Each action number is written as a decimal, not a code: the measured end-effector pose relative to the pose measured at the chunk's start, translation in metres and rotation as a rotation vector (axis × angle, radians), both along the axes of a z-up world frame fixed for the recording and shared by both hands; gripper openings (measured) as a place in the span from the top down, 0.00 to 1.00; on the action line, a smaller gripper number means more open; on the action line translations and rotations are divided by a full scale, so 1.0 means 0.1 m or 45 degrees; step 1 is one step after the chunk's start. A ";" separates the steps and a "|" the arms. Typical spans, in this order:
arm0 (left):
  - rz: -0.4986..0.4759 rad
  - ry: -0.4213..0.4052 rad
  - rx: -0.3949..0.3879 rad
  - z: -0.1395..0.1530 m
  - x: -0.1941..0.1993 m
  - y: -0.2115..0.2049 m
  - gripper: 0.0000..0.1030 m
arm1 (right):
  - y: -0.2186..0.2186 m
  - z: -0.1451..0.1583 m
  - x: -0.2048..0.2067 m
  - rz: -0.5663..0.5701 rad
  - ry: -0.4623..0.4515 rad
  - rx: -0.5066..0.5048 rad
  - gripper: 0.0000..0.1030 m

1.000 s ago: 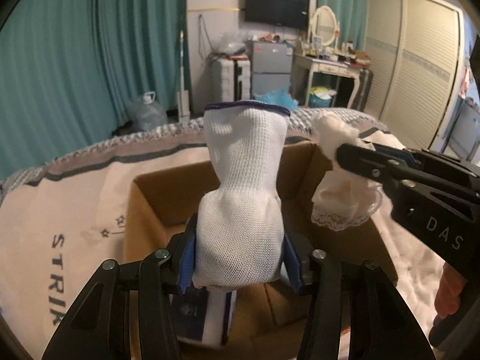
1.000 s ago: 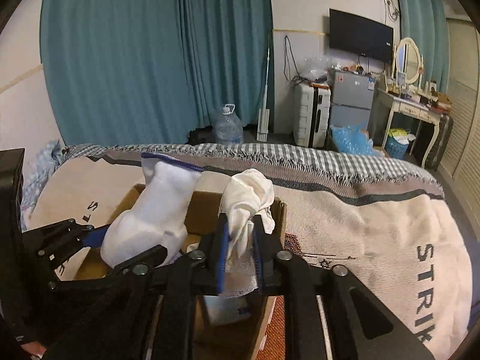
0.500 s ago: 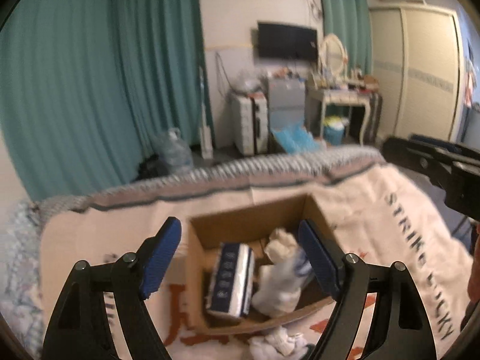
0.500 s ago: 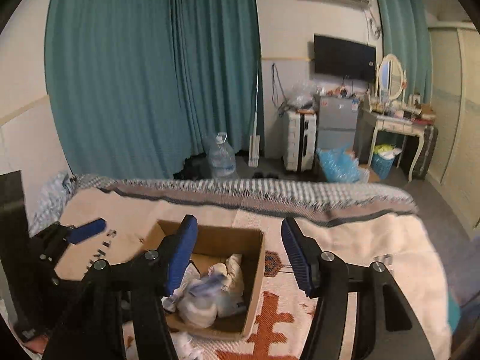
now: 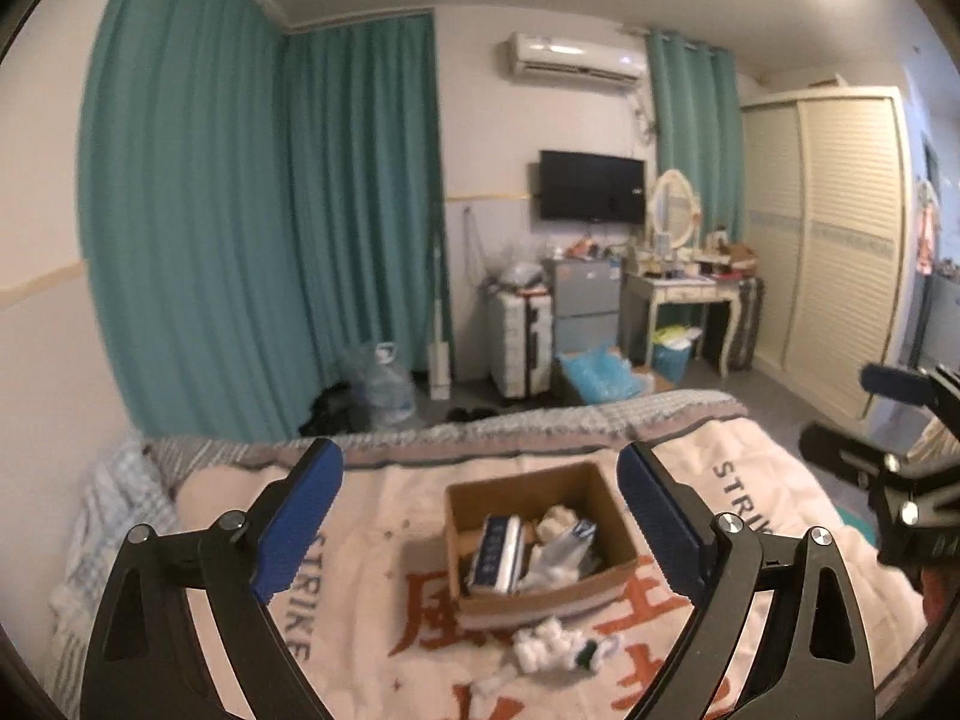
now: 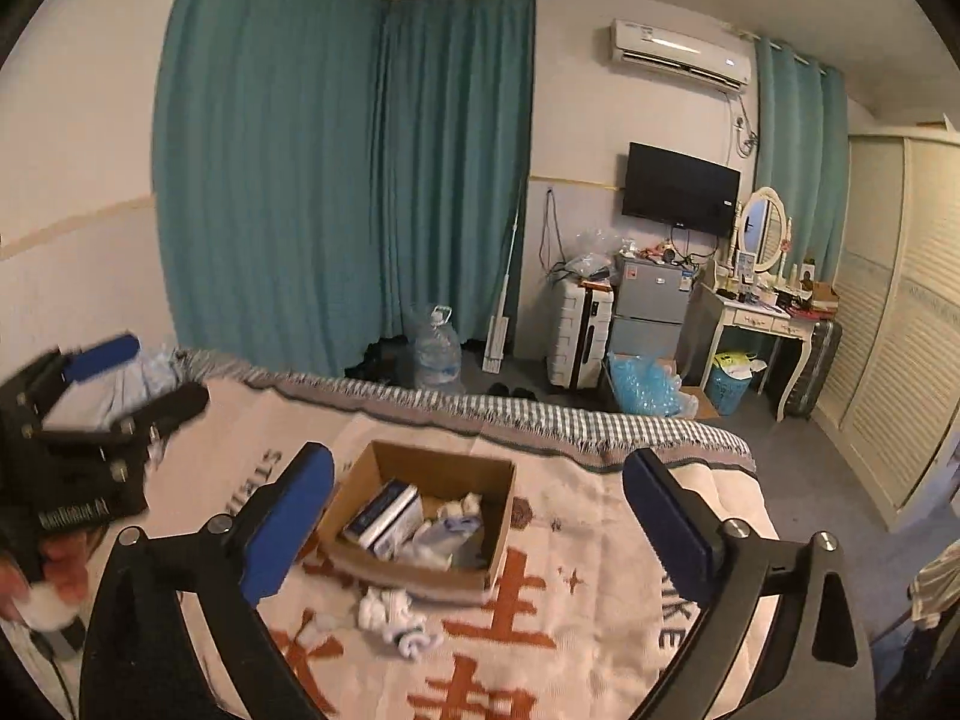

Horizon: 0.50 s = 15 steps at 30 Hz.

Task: Organize soft objects
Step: 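Move both tools back toward the remaining socks beside the box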

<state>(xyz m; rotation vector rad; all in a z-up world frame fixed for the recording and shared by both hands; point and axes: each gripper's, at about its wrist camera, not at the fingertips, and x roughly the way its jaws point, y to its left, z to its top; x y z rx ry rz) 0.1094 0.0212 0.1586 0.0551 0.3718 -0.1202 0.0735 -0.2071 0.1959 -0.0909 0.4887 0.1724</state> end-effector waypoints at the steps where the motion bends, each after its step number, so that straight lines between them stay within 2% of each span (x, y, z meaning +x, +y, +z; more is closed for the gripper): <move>1: 0.002 0.005 0.005 -0.04 -0.04 0.01 0.08 | 0.04 -0.07 -0.08 -0.002 0.012 -0.018 0.05; 6: 0.020 0.024 0.030 -0.46 -0.13 0.14 0.08 | 0.16 -0.52 -0.21 0.025 0.086 -0.034 0.05; 10: 0.042 0.093 0.055 -0.88 -0.06 0.20 0.08 | 0.26 -1.11 -0.09 0.019 0.207 -0.038 0.05; 15: 0.044 0.231 0.044 -1.58 0.24 0.27 0.09 | 0.36 -1.87 0.23 0.014 0.364 -0.016 0.05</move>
